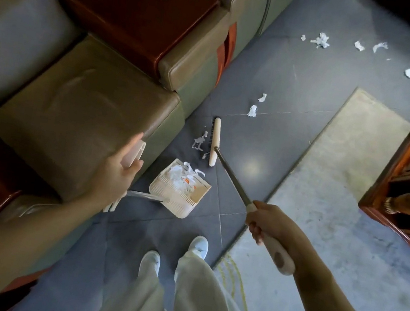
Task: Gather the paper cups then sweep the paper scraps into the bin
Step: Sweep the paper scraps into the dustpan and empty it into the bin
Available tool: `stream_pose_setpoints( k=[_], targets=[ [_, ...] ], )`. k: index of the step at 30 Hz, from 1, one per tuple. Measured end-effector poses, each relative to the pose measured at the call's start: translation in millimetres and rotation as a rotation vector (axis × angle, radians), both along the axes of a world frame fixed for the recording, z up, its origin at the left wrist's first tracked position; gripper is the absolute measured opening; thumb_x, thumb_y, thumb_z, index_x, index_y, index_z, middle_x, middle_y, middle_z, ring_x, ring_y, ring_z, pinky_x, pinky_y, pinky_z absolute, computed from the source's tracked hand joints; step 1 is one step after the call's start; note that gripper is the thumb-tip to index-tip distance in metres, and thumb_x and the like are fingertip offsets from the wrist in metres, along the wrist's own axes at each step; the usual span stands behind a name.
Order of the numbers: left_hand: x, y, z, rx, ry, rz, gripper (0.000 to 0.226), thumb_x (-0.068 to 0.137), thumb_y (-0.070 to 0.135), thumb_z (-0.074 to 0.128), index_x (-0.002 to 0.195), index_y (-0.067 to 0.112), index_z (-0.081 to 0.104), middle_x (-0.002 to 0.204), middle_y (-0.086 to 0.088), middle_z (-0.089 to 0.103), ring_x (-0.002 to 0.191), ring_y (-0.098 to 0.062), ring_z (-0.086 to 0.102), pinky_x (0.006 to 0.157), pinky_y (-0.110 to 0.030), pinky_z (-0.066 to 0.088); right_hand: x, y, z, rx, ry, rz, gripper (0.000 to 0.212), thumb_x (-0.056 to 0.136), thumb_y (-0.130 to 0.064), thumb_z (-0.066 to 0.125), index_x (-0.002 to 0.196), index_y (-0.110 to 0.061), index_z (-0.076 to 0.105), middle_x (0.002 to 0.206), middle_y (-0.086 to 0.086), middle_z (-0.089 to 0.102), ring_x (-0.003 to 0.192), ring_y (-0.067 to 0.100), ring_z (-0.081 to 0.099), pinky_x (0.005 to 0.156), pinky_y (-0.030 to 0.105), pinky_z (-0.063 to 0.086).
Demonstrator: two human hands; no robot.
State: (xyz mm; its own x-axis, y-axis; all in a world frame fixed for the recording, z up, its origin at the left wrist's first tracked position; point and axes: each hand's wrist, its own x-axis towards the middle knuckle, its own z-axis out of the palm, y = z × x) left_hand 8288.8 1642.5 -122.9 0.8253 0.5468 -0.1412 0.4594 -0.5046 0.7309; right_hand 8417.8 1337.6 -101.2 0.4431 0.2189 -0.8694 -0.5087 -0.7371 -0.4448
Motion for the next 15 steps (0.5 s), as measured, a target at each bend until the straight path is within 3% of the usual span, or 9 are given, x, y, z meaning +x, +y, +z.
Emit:
stream_pose_setpoints(
  k=[3,7,10,13,15],
  targets=[
    [1.4,3.0,0.0,-0.006,0.016,0.012,0.055,0.092,0.010,0.060,0.141,0.032,0.046,0.113,-0.023,0.065,0.104,-0.040,0.060,0.097,-0.047,0.044,22.8,8.0,10.2,-0.004,-0.031,0.000,0.011,0.082,0.003,0.050,0.076,-0.007,0.052,0.050,0.010,0.049,0.041,0.019,0.044,0.042,0.024,0.038],
    [2.4,6.7,-3.9,0.054,0.034,0.002,0.053,0.091,0.015,0.061,0.142,0.021,0.047,0.129,-0.012,0.061,0.113,-0.036,0.057,0.104,-0.047,0.041,60.1,32.3,1.6,-0.059,-0.163,0.144,0.007,0.085,-0.002,0.052,0.081,-0.007,0.055,0.057,0.010,0.055,0.045,0.018,0.049,0.046,0.024,0.041],
    [2.1,8.6,-6.4,0.105,0.018,0.002,0.052,0.091,0.027,0.059,0.142,0.029,0.046,0.137,-0.002,0.055,0.123,-0.024,0.053,0.108,-0.039,0.038,79.4,59.0,-23.4,-0.103,-0.239,0.240,0.005,0.083,-0.004,0.052,0.079,-0.006,0.054,0.061,0.012,0.057,0.053,0.025,0.052,0.057,0.030,0.044],
    [5.6,10.8,-8.7,0.056,-0.010,-0.038,0.052,0.089,0.040,0.050,0.140,0.038,0.043,0.142,0.003,0.051,0.129,-0.018,0.048,0.111,-0.041,0.034,83.0,88.1,-49.1,-0.096,-0.175,0.237,0.011,0.083,-0.005,0.052,0.092,-0.002,0.057,0.065,0.014,0.057,0.063,0.028,0.054,0.068,0.037,0.047],
    [8.6,15.2,-10.2,0.028,-0.027,-0.026,0.052,0.089,0.037,0.050,0.140,0.036,0.044,0.142,0.002,0.051,0.129,-0.019,0.048,0.110,-0.043,0.035,75.2,105.8,-62.4,-0.087,-0.094,0.204,0.016,0.083,-0.003,0.051,0.098,-0.003,0.055,0.062,0.012,0.053,0.055,0.024,0.053,0.060,0.031,0.047]
  ],
)
